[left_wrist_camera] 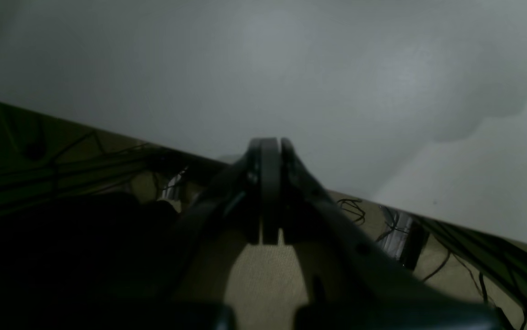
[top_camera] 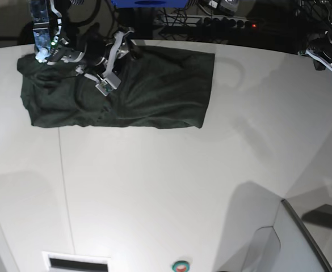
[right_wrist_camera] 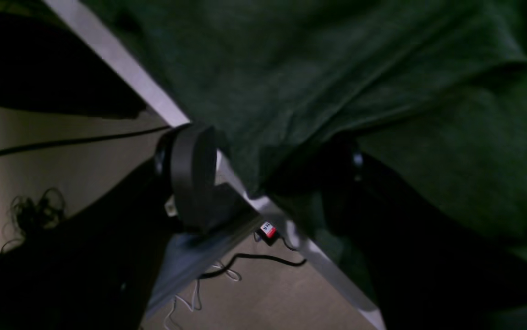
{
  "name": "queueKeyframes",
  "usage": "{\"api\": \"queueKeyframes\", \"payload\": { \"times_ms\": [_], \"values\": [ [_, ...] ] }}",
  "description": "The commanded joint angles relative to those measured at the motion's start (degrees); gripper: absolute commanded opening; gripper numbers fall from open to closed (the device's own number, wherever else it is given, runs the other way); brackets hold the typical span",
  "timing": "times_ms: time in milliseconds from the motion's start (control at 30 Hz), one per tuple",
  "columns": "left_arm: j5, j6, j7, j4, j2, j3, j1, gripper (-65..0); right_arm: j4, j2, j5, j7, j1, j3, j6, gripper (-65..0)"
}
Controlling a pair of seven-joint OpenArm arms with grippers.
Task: Layout the t-shirt on the table in an organized manner, then fold the t-shirt properly
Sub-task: 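Tuck and flatten the shirt end near the right gripper, then release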
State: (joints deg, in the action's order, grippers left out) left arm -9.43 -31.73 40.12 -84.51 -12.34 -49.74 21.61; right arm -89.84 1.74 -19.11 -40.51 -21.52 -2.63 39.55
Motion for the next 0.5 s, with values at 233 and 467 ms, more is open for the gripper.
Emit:
{"api": "queueKeyframes", "payload": {
  "times_ms": [233, 467],
  "values": [
    [-0.2, 0.0, -0.7, -0.8, -1.2, -0.3, 0.2, -65.0, -1.2, 0.7, -0.7, 0.8, -0.1, 0.6, 0.4, -63.0],
    [-0.2, 0.0, -0.7, -0.8, -1.2, -0.3, 0.2, -65.0, -1.3, 1.0, -0.6, 0.8, -0.1, 0.7, 0.4, -64.4]
  ]
}}
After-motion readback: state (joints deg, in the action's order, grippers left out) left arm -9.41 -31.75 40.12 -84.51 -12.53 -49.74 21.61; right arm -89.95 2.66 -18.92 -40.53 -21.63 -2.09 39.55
